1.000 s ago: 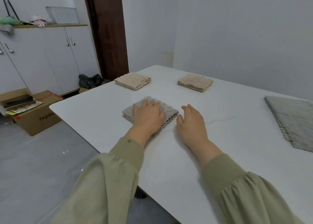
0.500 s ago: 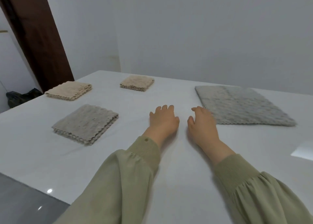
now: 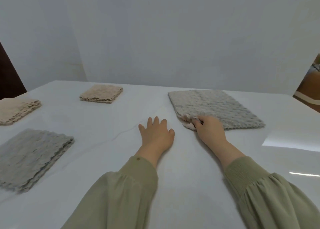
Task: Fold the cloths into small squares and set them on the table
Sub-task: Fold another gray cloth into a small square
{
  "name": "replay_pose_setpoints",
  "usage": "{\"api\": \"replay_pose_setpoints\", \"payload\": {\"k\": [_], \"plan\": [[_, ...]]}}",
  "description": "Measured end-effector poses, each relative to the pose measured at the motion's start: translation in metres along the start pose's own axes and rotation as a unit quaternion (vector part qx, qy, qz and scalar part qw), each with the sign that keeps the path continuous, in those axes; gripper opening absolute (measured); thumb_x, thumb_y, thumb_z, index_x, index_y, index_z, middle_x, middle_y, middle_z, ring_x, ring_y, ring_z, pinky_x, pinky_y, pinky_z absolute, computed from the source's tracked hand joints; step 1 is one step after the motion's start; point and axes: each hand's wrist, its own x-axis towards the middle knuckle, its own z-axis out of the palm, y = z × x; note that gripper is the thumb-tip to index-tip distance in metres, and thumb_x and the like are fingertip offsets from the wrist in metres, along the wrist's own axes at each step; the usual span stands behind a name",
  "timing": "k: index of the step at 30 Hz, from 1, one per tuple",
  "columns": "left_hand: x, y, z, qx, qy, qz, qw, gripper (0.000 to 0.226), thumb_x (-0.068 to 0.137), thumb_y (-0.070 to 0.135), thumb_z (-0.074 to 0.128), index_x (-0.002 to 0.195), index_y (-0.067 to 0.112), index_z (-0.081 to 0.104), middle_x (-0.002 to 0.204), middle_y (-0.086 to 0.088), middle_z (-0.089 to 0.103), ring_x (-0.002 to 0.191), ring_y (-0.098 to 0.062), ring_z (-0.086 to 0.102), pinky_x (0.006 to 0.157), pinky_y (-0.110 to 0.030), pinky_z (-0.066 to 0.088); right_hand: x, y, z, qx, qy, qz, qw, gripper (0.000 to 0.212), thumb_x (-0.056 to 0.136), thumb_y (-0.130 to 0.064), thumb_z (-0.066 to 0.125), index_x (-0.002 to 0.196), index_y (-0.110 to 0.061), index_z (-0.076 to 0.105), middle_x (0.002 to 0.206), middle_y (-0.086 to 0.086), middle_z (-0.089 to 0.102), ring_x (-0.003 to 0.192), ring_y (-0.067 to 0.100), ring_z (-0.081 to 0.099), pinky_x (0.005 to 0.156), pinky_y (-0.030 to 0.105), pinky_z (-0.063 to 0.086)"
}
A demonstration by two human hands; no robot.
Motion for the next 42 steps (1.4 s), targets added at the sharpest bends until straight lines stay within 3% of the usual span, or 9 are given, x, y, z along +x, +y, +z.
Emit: {"api": "replay_pose_setpoints", "payload": {"k": [11,15,18,23,27,29,34,38,42], "plan": [[-0.005,-0.009,-0.007,-0.231,0.092,-0.004,0.969,0.038,0.095,0.02,0.041,0.132,0.02,0.05,0.14,0.002,0.047,0.13,-0.016,0.04,0.114,-0.036,0.02,0.003,0.0,-0.005,0.127,0.026,0.04,0.991,0.027,0.092,-0.02,0.055,0.072,-0.005,0.065,0.068,0.007,0.061,0.067,0.019,0.052,0.057,0.029,0.033],[-0.014,-0.011,-0.008,-0.146,0.095,-0.02,0.985,0.037,0.094,0.019,0.04,0.13,0.018,0.05,0.135,0.0,0.05,0.128,-0.02,0.04,0.115,-0.04,0.018,0.001,0.0,-0.004,0.123,0.047,0.048,0.99,0.018,0.094,-0.017,0.052,0.082,-0.008,0.061,0.074,0.002,0.06,0.076,0.021,0.055,0.06,0.028,0.033],[-0.016,-0.017,-0.01,-0.156,0.132,-0.033,0.978,0.038,0.094,0.019,0.041,0.13,0.016,0.051,0.133,-0.003,0.053,0.126,-0.022,0.042,0.111,-0.038,0.025,-0.007,-0.014,0.002,0.101,0.027,-0.047,0.993,0.013,0.097,-0.013,0.044,0.086,-0.012,0.051,0.082,0.005,0.063,0.078,0.025,0.058,0.063,0.033,0.04],[-0.025,-0.049,-0.02,-0.351,0.219,-0.11,0.904,0.037,0.094,0.014,0.04,0.128,0.014,0.053,0.132,-0.006,0.055,0.125,-0.022,0.044,0.103,-0.033,0.035,-0.032,-0.061,-0.01,0.245,0.237,-0.248,0.907,0.019,0.097,-0.013,0.04,0.107,-0.011,0.056,0.102,-0.004,0.066,0.064,-0.006,0.054,0.061,0.008,0.04],[-0.038,-0.059,-0.023,-0.373,0.182,-0.088,0.905,0.036,0.095,0.017,0.039,0.128,0.017,0.054,0.133,-0.001,0.053,0.125,-0.017,0.045,0.104,-0.03,0.035,-0.029,-0.037,0.002,-0.013,0.074,-0.122,0.99,0.038,0.095,-0.034,0.045,0.124,-0.01,0.051,0.129,0.007,0.055,0.123,0.028,0.046,0.106,0.038,0.031],[-0.043,-0.059,-0.022,-0.336,0.157,-0.052,0.927,0.035,0.095,0.016,0.041,0.128,0.017,0.054,0.133,-0.001,0.053,0.123,-0.016,0.047,0.098,-0.026,0.034,-0.025,-0.019,0.004,-0.135,-0.029,-0.051,0.989,0.048,0.09,-0.049,0.05,0.124,-0.014,0.053,0.128,0.005,0.056,0.123,0.026,0.044,0.107,0.042,0.028],[-0.049,-0.059,-0.015,-0.152,0.083,0.022,0.985,0.041,0.095,0.021,0.045,0.136,0.019,0.046,0.143,0.0,0.044,0.134,-0.018,0.035,0.109,-0.028,0.026,-0.018,-0.016,0.001,0.007,0.011,0.0,1.0,0.018,0.088,-0.022,0.06,0.09,-0.007,0.07,0.084,0.008,0.069,0.078,0.023,0.06,0.065,0.026,0.039],[-0.05,-0.058,-0.015,-0.139,0.087,0.031,0.986,0.043,0.094,0.023,0.045,0.137,0.019,0.045,0.145,0.002,0.042,0.136,-0.017,0.033,0.112,-0.029,0.024,-0.015,-0.016,-0.006,0.117,0.061,0.066,0.989,0.02,0.087,-0.014,0.06,0.072,-0.006,0.071,0.071,0.007,0.068,0.069,0.021,0.059,0.064,0.025,0.037],[-0.047,-0.058,-0.015,-0.15,0.093,0.022,0.984,0.04,0.095,0.023,0.045,0.135,0.019,0.048,0.142,0.0,0.046,0.133,-0.018,0.037,0.109,-0.029,0.027,-0.012,-0.021,-0.009,0.212,0.129,0.113,0.962,0.017,0.093,-0.016,0.054,0.085,-0.008,0.066,0.078,0.004,0.062,0.075,0.019,0.054,0.066,0.024,0.034]]}}
